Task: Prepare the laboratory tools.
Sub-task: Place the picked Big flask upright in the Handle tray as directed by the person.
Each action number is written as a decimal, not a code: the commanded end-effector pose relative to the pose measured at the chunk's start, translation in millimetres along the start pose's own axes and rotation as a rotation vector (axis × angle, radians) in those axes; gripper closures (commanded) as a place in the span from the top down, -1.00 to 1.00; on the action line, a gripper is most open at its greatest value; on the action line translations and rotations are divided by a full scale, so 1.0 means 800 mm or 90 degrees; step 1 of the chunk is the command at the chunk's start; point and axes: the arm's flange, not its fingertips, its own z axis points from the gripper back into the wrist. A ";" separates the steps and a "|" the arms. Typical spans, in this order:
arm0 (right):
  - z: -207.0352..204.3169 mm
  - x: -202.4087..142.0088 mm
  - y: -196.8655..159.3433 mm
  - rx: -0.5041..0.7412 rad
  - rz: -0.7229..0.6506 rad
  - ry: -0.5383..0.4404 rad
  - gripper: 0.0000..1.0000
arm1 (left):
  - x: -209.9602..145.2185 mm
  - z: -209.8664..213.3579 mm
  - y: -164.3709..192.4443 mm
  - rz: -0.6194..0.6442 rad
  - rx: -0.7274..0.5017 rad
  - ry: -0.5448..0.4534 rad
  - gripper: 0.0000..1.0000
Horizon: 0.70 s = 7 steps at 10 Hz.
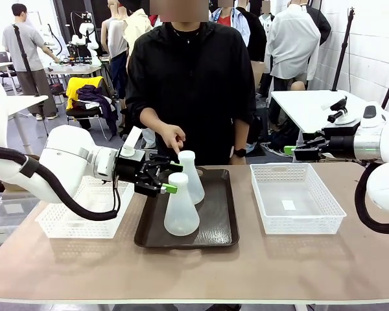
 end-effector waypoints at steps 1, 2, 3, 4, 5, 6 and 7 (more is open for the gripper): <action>-0.001 0.004 -0.001 0.005 -0.003 0.003 1.00 | 0.008 0.008 -0.001 0.020 0.009 0.026 1.00; -0.001 0.004 -0.001 0.005 -0.003 0.003 1.00 | 0.011 0.013 -0.003 0.013 0.019 0.039 1.00; -0.001 0.004 -0.001 0.005 -0.003 0.003 1.00 | 0.011 0.019 -0.005 0.026 0.023 0.042 1.00; -0.001 0.004 -0.001 0.005 -0.003 0.003 1.00 | 0.011 0.026 -0.011 0.042 0.026 0.038 1.00; -0.001 0.004 -0.001 0.005 -0.003 0.003 1.00 | 0.012 0.032 -0.019 0.061 0.027 0.035 1.00; -0.001 0.004 -0.001 0.005 -0.003 0.003 1.00 | 0.011 0.036 -0.024 0.083 0.021 0.026 1.00; -0.001 0.004 -0.001 0.005 -0.003 0.003 1.00 | 0.010 0.041 -0.026 0.117 0.010 0.020 1.00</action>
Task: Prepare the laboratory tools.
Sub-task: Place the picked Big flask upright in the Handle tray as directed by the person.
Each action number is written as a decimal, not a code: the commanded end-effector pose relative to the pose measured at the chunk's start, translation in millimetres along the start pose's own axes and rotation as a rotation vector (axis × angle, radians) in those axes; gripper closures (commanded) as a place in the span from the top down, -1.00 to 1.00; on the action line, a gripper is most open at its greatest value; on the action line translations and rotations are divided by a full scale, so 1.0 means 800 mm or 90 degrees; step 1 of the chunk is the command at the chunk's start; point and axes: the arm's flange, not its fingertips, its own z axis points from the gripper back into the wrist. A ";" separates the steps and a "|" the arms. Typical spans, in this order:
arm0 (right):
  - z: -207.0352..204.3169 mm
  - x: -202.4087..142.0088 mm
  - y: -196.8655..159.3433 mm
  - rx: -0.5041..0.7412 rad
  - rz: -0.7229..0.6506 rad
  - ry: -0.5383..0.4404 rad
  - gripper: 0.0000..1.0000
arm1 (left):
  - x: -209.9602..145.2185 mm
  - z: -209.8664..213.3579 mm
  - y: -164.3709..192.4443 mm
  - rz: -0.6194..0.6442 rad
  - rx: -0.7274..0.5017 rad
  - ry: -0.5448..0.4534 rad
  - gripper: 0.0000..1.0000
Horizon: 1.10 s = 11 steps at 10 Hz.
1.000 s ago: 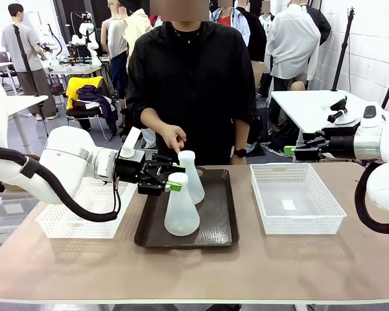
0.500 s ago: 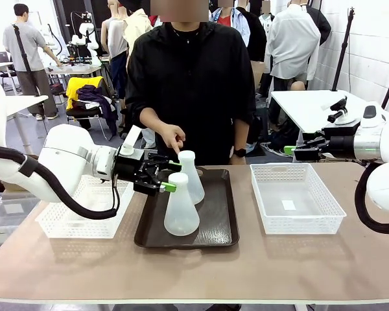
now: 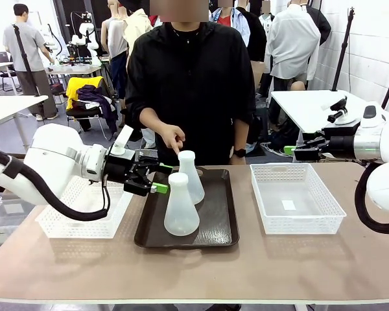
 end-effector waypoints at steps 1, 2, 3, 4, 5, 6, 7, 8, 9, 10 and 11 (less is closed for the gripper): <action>-0.001 0.004 -0.001 0.005 -0.003 0.003 1.00 | 0.003 -0.003 0.006 -0.027 0.004 0.002 1.00; -0.001 0.004 -0.001 0.005 -0.003 0.003 1.00 | 0.003 -0.003 0.006 -0.027 0.004 0.002 1.00; -0.001 0.004 -0.001 0.005 -0.003 0.003 1.00 | 0.003 -0.003 0.006 -0.027 0.004 0.002 1.00; -0.001 0.004 -0.001 0.005 -0.003 0.003 1.00 | 0.003 -0.003 0.006 -0.027 0.004 0.002 1.00; -0.001 0.004 -0.001 0.005 -0.003 0.003 1.00 | 0.003 -0.003 0.006 -0.027 0.004 0.002 1.00; -0.001 0.004 -0.001 0.005 -0.003 0.003 1.00 | 0.003 -0.003 0.006 -0.027 0.004 0.002 1.00; -0.001 0.004 -0.001 0.005 -0.003 0.003 1.00 | 0.003 -0.003 0.006 -0.027 0.004 0.002 1.00; -0.001 0.004 -0.001 0.005 -0.003 0.003 1.00 | 0.003 -0.003 0.006 -0.027 0.004 0.002 1.00; -0.001 0.004 -0.001 0.005 -0.003 0.003 1.00 | 0.003 -0.003 0.006 -0.027 0.004 0.002 1.00; -0.001 0.004 -0.001 0.005 -0.003 0.003 1.00 | 0.003 -0.003 0.006 -0.027 0.004 0.002 1.00; -0.001 0.004 -0.001 0.005 -0.003 0.003 1.00 | 0.003 -0.003 0.006 -0.027 0.004 0.002 1.00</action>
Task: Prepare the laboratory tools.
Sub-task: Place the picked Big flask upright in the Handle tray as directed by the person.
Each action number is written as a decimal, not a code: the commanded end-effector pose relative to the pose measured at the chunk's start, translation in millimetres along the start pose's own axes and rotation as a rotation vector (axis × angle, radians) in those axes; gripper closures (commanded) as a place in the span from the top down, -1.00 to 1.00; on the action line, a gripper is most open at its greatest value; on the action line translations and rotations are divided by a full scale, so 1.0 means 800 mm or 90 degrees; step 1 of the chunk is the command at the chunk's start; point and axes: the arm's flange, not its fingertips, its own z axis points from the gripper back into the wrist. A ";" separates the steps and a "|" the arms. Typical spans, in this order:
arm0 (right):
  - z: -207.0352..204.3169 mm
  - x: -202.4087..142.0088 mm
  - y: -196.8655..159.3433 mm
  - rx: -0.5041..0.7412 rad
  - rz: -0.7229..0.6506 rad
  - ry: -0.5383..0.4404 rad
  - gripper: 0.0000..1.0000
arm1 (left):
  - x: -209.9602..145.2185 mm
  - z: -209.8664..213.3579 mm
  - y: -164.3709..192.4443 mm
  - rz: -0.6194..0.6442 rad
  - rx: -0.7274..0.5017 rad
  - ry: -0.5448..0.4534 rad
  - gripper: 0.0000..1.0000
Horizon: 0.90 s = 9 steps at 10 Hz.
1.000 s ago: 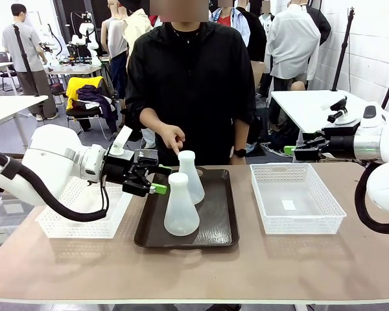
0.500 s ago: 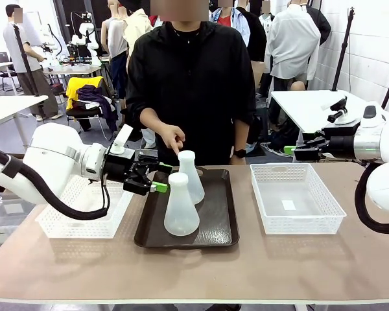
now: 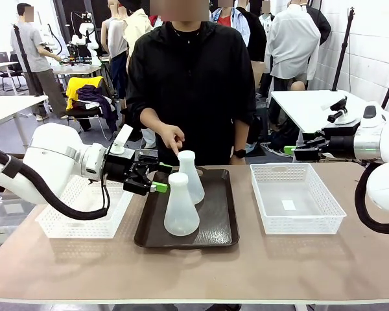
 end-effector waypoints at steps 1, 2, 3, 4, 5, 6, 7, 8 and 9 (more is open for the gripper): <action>-0.001 0.004 -0.001 0.005 -0.003 0.003 1.00 | -0.002 -0.003 0.003 -0.014 0.004 0.003 1.00; -0.001 0.004 -0.001 0.005 -0.003 0.003 1.00 | -0.002 -0.003 0.003 -0.014 0.004 0.003 1.00; -0.001 0.004 -0.001 0.005 -0.003 0.003 1.00 | -0.002 -0.003 0.003 -0.014 0.004 0.003 1.00; -0.001 0.004 -0.001 0.005 -0.003 0.003 1.00 | -0.002 -0.003 0.003 -0.014 0.004 0.003 1.00; -0.001 0.004 -0.001 0.005 -0.003 0.003 1.00 | -0.002 -0.003 0.003 -0.014 0.004 0.003 1.00; -0.001 0.004 -0.001 0.005 -0.003 0.003 1.00 | -0.002 -0.003 0.003 -0.014 0.004 0.003 1.00; -0.001 0.004 -0.001 0.005 -0.003 0.003 1.00 | -0.002 -0.003 0.003 -0.014 0.004 0.003 1.00; -0.001 0.004 -0.001 0.005 -0.003 0.003 1.00 | -0.002 -0.003 0.003 -0.014 0.004 0.003 1.00; -0.001 0.004 -0.001 0.005 -0.003 0.003 1.00 | -0.002 -0.003 0.003 -0.014 0.004 0.003 1.00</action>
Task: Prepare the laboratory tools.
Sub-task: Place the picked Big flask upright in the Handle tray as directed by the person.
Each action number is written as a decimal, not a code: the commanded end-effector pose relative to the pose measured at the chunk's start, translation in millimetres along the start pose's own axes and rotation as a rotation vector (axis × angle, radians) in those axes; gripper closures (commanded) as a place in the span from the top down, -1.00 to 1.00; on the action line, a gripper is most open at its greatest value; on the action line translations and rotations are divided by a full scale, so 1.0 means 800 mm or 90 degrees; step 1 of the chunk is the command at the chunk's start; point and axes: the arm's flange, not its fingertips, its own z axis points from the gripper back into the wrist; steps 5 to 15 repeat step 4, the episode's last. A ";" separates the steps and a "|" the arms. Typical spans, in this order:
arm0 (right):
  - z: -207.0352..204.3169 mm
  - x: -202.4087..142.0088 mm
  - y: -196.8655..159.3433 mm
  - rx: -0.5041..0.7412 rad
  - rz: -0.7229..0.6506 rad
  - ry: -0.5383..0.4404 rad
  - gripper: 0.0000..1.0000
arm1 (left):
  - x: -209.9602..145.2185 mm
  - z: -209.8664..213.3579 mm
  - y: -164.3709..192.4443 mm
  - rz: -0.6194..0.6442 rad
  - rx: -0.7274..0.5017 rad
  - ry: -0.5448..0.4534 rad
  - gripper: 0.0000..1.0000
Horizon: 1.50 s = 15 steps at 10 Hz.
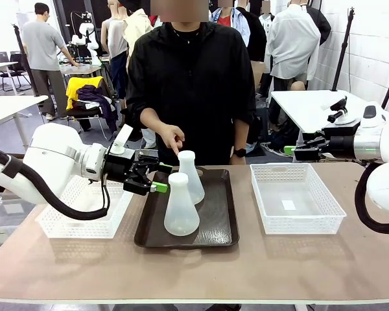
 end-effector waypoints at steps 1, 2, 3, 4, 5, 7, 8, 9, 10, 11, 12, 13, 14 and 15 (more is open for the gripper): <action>-0.001 0.004 -0.001 0.005 -0.003 0.003 1.00 | -0.002 -0.003 0.003 -0.014 0.004 0.003 1.00; -0.001 0.004 -0.001 0.005 -0.003 0.003 1.00 | -0.002 -0.003 0.003 -0.014 0.004 0.003 1.00; -0.001 0.004 -0.001 0.005 -0.003 0.003 1.00 | -0.002 -0.003 0.003 -0.014 0.004 0.003 1.00; -0.001 0.004 -0.001 0.005 -0.003 0.003 1.00 | -0.002 -0.003 0.003 -0.014 0.004 0.003 1.00; -0.001 0.004 -0.001 0.005 -0.003 0.003 1.00 | -0.002 -0.003 0.003 -0.014 0.004 0.003 1.00; -0.001 0.004 -0.001 0.005 -0.003 0.003 1.00 | -0.002 -0.003 0.003 -0.014 0.004 0.003 1.00; -0.001 0.004 -0.001 0.005 -0.003 0.003 1.00 | -0.002 -0.003 0.003 -0.014 0.004 0.003 1.00; -0.001 0.004 -0.001 0.005 -0.003 0.003 1.00 | -0.002 -0.003 0.003 -0.014 0.004 0.003 1.00; -0.001 0.004 -0.001 0.005 -0.003 0.003 1.00 | -0.002 -0.003 0.003 -0.014 0.004 0.003 1.00; -0.001 0.004 -0.001 0.005 -0.003 0.003 1.00 | -0.002 -0.003 0.003 -0.014 0.004 0.003 1.00; -0.001 0.004 -0.001 0.005 -0.003 0.003 1.00 | -0.002 -0.003 0.003 -0.014 0.004 0.003 1.00; -0.001 0.004 -0.001 0.005 -0.003 0.003 1.00 | -0.002 -0.003 0.003 -0.014 0.004 0.003 1.00; -0.001 0.004 -0.001 0.005 -0.003 0.003 1.00 | -0.002 -0.003 0.003 -0.014 0.004 0.003 1.00; -0.001 0.004 -0.001 0.005 -0.003 0.003 1.00 | -0.002 -0.003 0.003 -0.014 0.004 0.003 1.00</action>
